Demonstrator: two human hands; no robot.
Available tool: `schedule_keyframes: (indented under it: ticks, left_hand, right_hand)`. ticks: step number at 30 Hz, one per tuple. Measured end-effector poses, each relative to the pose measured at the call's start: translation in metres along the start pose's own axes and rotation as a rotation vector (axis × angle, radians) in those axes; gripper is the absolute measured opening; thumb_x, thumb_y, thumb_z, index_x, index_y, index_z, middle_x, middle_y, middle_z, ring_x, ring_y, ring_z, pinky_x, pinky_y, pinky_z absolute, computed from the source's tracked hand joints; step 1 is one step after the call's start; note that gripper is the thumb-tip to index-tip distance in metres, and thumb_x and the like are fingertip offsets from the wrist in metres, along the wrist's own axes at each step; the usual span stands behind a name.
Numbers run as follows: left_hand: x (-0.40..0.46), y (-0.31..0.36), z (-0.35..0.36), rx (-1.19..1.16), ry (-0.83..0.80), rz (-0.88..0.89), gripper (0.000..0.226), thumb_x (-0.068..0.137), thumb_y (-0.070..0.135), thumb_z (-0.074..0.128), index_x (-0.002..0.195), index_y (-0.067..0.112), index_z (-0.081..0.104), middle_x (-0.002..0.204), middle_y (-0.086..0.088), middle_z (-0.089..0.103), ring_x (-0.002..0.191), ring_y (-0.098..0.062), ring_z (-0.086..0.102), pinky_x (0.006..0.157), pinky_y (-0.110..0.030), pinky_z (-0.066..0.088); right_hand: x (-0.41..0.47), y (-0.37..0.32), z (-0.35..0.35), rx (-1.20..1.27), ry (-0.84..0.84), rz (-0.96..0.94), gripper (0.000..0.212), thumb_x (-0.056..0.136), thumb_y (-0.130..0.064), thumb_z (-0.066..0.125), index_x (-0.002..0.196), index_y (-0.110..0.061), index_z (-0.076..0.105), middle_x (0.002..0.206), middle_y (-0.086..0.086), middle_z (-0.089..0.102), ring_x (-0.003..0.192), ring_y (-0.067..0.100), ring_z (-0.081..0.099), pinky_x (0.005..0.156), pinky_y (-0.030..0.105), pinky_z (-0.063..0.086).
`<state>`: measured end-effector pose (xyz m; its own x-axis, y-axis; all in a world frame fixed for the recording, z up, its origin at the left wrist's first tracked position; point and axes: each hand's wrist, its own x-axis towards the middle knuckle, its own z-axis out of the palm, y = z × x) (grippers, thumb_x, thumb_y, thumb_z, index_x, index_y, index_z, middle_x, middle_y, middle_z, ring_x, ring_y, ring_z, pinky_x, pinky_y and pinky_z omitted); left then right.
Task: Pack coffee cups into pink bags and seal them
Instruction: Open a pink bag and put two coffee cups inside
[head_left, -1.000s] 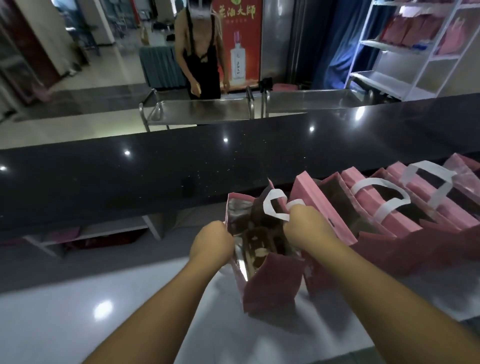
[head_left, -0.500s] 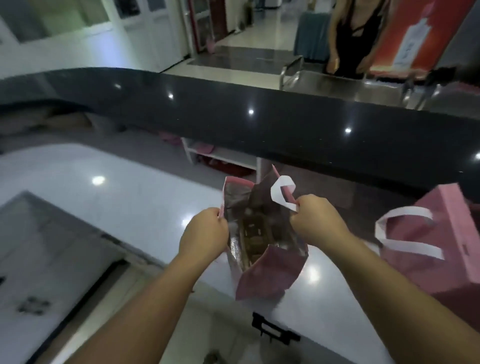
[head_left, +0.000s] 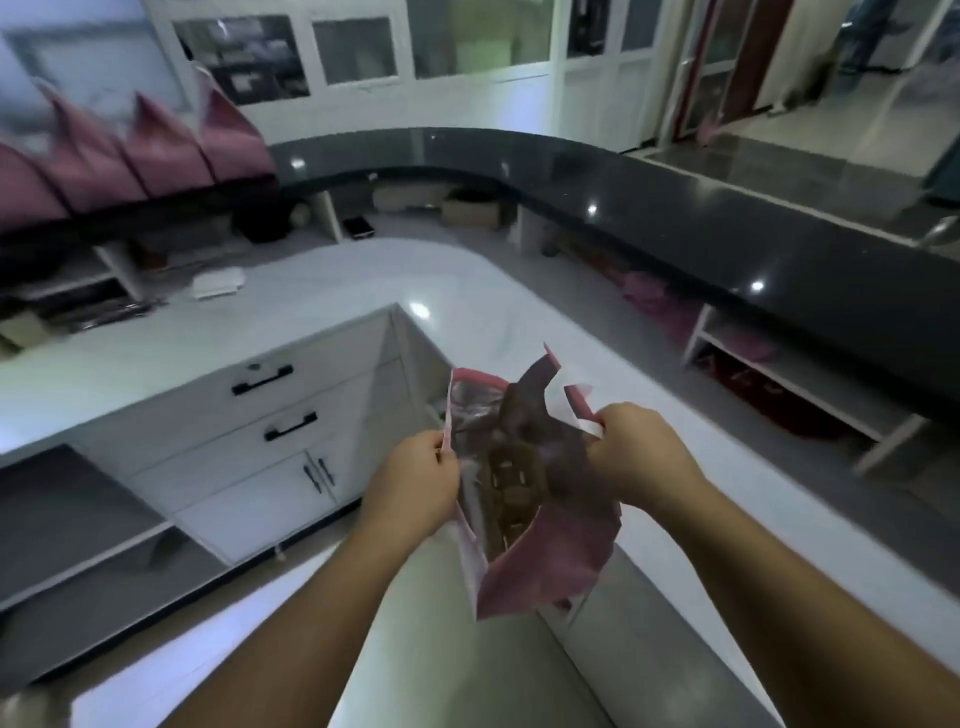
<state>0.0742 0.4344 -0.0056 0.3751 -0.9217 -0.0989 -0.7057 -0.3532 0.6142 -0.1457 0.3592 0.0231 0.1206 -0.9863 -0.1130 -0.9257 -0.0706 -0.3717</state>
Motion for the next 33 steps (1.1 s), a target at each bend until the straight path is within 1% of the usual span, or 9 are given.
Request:
schedule_keyframes:
  ticks: [4,7,10,13,16,19,22,27,33]
  left_hand:
    - [0.020,-0.065,-0.049,-0.014,0.039,-0.086,0.026,0.105,0.029,0.048,0.087,0.027,0.067,0.079,0.003,0.070,0.070,-0.019,0.067,0.060,-0.034,0.054]
    - [0.035,-0.114,-0.086,-0.026,0.109,-0.159,0.023,0.106,0.029,0.049,0.095,0.026,0.069,0.081,0.006,0.069,0.071,-0.013,0.065,0.057,-0.028,0.047]
    - [0.051,-0.155,-0.115,-0.068,0.156,-0.238,0.023,0.106,0.032,0.049,0.103,0.025,0.072,0.090,0.004,0.072,0.075,-0.014,0.067,0.060,-0.027,0.049]
    - [0.070,-0.188,-0.137,-0.090,0.211,-0.300,0.025,0.107,0.034,0.048,0.102,0.026,0.071,0.090,0.005,0.072,0.075,-0.013,0.068,0.062,-0.028,0.054]
    - [0.094,-0.218,-0.150,-0.090,0.240,-0.359,0.027,0.107,0.038,0.047,0.100,0.029,0.071,0.088,0.008,0.072,0.072,-0.010,0.068,0.056,-0.025,0.049]
    - [0.125,-0.248,-0.169,-0.082,0.273,-0.422,0.027,0.107,0.044,0.048,0.102,0.030,0.071,0.089,0.009,0.072,0.075,-0.011,0.067,0.063,-0.029,0.056]
    - [0.157,-0.272,-0.195,-0.076,0.317,-0.481,0.029,0.107,0.048,0.047,0.098,0.031,0.069,0.085,0.010,0.071,0.075,-0.013,0.068,0.071,-0.037,0.062]
    - [0.209,-0.301,-0.237,-0.042,0.404,-0.542,0.028,0.106,0.052,0.046,0.092,0.036,0.064,0.079,0.014,0.068,0.069,-0.008,0.066,0.056,-0.025,0.049]
    - [0.256,-0.338,-0.295,-0.004,0.460,-0.587,0.030,0.106,0.046,0.045,0.094,0.032,0.068,0.076,0.015,0.068,0.066,-0.005,0.062,0.050,-0.024,0.039]
  right_hand:
    - [0.021,-0.088,0.038,0.017,-0.056,-0.088,0.020,0.082,-0.033,0.055,0.084,-0.017,0.067,0.073,-0.003,0.064,0.063,0.019,0.063,0.061,0.034,0.058]
    - [0.038,-0.152,0.066,0.019,-0.087,-0.163,0.020,0.077,-0.030,0.050,0.084,-0.019,0.065,0.071,-0.006,0.062,0.062,0.017,0.062,0.056,0.032,0.055]
    - [0.054,-0.208,0.085,0.020,-0.093,-0.260,0.016,0.080,-0.028,0.050,0.079,-0.021,0.065,0.065,-0.009,0.060,0.057,0.015,0.060,0.055,0.034,0.057]
    - [0.076,-0.258,0.104,0.031,-0.132,-0.349,0.021,0.086,-0.027,0.051,0.076,-0.018,0.067,0.062,-0.005,0.063,0.055,0.017,0.062,0.059,0.039,0.061]
    - [0.103,-0.304,0.129,0.015,-0.183,-0.412,0.018,0.090,-0.028,0.056,0.077,-0.021,0.066,0.063,-0.004,0.064,0.055,0.016,0.064,0.058,0.037,0.061]
    - [0.133,-0.352,0.154,0.040,-0.223,-0.444,0.013,0.093,-0.029,0.061,0.081,-0.025,0.065,0.065,-0.005,0.066,0.055,0.013,0.067,0.056,0.033,0.061]
    - [0.165,-0.400,0.168,0.049,-0.288,-0.506,0.014,0.091,-0.027,0.058,0.080,-0.024,0.066,0.068,-0.003,0.068,0.060,0.017,0.069,0.063,0.041,0.064]
    - [0.219,-0.477,0.179,0.052,-0.379,-0.609,0.018,0.090,-0.024,0.052,0.080,-0.020,0.067,0.070,0.001,0.068,0.062,0.022,0.068,0.065,0.043,0.063]
    - [0.260,-0.562,0.194,0.037,-0.373,-0.693,0.017,0.089,-0.026,0.054,0.081,-0.022,0.068,0.072,-0.002,0.067,0.064,0.020,0.065,0.065,0.040,0.061]
